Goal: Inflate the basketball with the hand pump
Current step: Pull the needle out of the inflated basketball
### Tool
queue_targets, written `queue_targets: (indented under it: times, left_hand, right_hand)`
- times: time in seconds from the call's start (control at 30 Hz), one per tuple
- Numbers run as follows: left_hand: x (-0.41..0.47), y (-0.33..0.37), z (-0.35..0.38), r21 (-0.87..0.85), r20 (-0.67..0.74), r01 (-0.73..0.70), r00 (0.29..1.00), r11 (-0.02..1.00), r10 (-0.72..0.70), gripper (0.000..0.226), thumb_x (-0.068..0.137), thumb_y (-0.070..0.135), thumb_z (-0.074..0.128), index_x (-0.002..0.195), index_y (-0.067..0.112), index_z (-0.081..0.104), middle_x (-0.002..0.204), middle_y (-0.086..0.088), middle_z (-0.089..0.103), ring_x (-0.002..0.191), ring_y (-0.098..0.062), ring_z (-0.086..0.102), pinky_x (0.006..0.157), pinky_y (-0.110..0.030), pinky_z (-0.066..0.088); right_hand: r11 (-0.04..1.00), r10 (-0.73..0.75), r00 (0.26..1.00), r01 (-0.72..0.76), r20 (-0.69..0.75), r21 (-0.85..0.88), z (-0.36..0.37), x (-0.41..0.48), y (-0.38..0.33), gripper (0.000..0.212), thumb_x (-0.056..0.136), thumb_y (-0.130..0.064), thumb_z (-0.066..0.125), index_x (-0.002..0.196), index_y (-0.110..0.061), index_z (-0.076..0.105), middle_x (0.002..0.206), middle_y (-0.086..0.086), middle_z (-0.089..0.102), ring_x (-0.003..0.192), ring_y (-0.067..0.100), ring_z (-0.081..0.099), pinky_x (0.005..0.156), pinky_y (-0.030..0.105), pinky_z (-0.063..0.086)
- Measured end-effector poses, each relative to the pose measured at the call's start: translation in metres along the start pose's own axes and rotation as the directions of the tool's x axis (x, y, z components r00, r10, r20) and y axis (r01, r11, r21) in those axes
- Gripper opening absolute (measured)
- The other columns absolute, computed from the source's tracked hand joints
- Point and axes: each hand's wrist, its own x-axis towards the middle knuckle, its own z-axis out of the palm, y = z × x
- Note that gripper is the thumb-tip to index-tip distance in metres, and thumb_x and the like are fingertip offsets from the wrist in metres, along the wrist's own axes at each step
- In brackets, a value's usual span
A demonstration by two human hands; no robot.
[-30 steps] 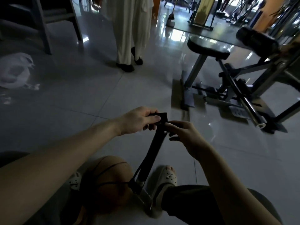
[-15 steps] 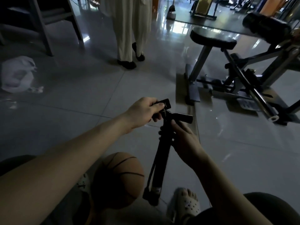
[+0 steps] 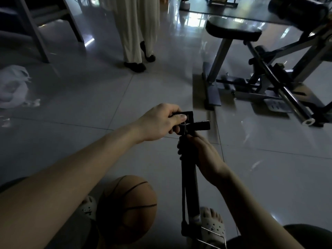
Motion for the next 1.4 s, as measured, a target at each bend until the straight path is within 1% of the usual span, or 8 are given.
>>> queue_targets:
  times: [0.17, 0.33, 0.4, 0.57, 0.7, 1.0, 1.2, 1.4]
  left_hand:
    - [0.006, 0.0, 0.002, 0.07, -0.006, -0.035, 0.999, 0.997, 0.035, 0.019, 0.105, 0.031, 0.051, 0.091, 0.023, 0.062, 0.074, 0.006, 0.061, 0.063, -0.001, 0.056, 0.063, -0.023, 0.046]
    - [0.005, -0.005, 0.007, 0.091, -0.012, -0.079, 0.997, 0.993, 0.08, 0.021, 0.106, 0.031, 0.047, 0.099, 0.015, 0.058, 0.085, -0.004, 0.061, 0.072, -0.017, 0.058, 0.066, -0.032, 0.048]
    - [0.005, -0.007, 0.009, 0.071, -0.017, -0.087, 0.996, 0.994, 0.089, 0.019, 0.105, 0.033, 0.049, 0.1, 0.017, 0.057, 0.085, -0.001, 0.062, 0.07, -0.01, 0.058, 0.063, -0.028, 0.047]
    - [0.003, -0.014, 0.006, 0.073, 0.061, -0.099, 0.994, 0.992, 0.095, 0.022, 0.088, 0.035, 0.075, 0.103, 0.023, 0.062, 0.095, 0.005, 0.072, 0.088, -0.007, 0.072, 0.085, -0.037, 0.06]
    - [0.003, -0.015, 0.006, 0.037, -0.001, -0.11, 0.994, 0.993, 0.11, 0.027, 0.085, 0.036, 0.079, 0.099, 0.016, 0.068, 0.093, -0.001, 0.073, 0.09, -0.018, 0.072, 0.083, -0.049, 0.058]
    - [0.005, -0.018, 0.016, -0.03, -0.1, -0.039, 0.994, 0.999, 0.036, 0.034, 0.083, 0.037, 0.08, 0.098, 0.009, 0.067, 0.093, -0.013, 0.071, 0.089, -0.027, 0.07, 0.083, -0.053, 0.056]
    - [0.004, -0.015, 0.019, -0.11, -0.107, 0.012, 0.994, 0.994, -0.024, 0.033, 0.081, 0.028, 0.084, 0.097, 0.006, 0.066, 0.086, -0.008, 0.071, 0.079, -0.011, 0.069, 0.072, -0.023, 0.055]
    - [0.005, -0.016, 0.008, -0.188, 0.0, 0.042, 0.999, 0.981, -0.043, 0.027, 0.085, 0.03, 0.08, 0.101, 0.01, 0.071, 0.093, -0.008, 0.073, 0.087, -0.018, 0.072, 0.08, -0.038, 0.061]
  right_hand:
    - [0.997, -0.041, 0.998, 0.044, 0.047, -0.057, 0.002, -0.005, -0.001, 0.023, 0.1, -0.029, 0.057, 0.119, -0.017, 0.059, 0.087, 0.006, 0.051, 0.081, 0.021, 0.051, 0.073, 0.034, 0.045]
    - [0.995, -0.08, 0.996, 0.082, 0.038, -0.058, 0.007, -0.004, -0.001, 0.014, 0.101, -0.031, 0.056, 0.112, -0.024, 0.062, 0.078, -0.001, 0.049, 0.075, 0.021, 0.047, 0.07, 0.04, 0.041]
    - [0.994, -0.086, 0.996, 0.088, 0.032, -0.062, 0.007, -0.004, 0.0, 0.013, 0.102, -0.031, 0.055, 0.111, -0.026, 0.063, 0.077, -0.001, 0.05, 0.073, 0.021, 0.047, 0.068, 0.039, 0.041]
    - [0.986, -0.11, 0.992, 0.117, 0.064, -0.121, 0.005, -0.006, -0.001, 0.018, 0.104, -0.026, 0.051, 0.12, -0.02, 0.058, 0.076, -0.02, 0.062, 0.072, -0.002, 0.056, 0.068, 0.021, 0.042]
    - [0.99, -0.094, 0.995, 0.096, 0.029, -0.104, 0.008, -0.007, -0.004, 0.021, 0.102, -0.028, 0.055, 0.119, -0.018, 0.06, 0.073, 0.004, 0.048, 0.066, 0.024, 0.047, 0.059, 0.037, 0.039]
    - [0.992, -0.104, 0.994, 0.105, 0.022, -0.075, 0.009, -0.005, 0.002, 0.024, 0.102, -0.03, 0.053, 0.118, -0.011, 0.055, 0.077, 0.014, 0.047, 0.065, 0.028, 0.046, 0.055, 0.041, 0.042]
    - [0.983, -0.14, 0.99, 0.139, -0.005, -0.122, 0.01, -0.004, 0.002, 0.027, 0.103, -0.027, 0.052, 0.116, -0.003, 0.054, 0.075, 0.013, 0.049, 0.061, 0.024, 0.048, 0.054, 0.037, 0.042]
    - [0.99, -0.105, 0.994, 0.106, 0.01, -0.093, 0.008, -0.001, -0.001, 0.032, 0.099, -0.029, 0.06, 0.12, -0.006, 0.056, 0.084, 0.012, 0.054, 0.072, 0.025, 0.055, 0.065, 0.039, 0.05]
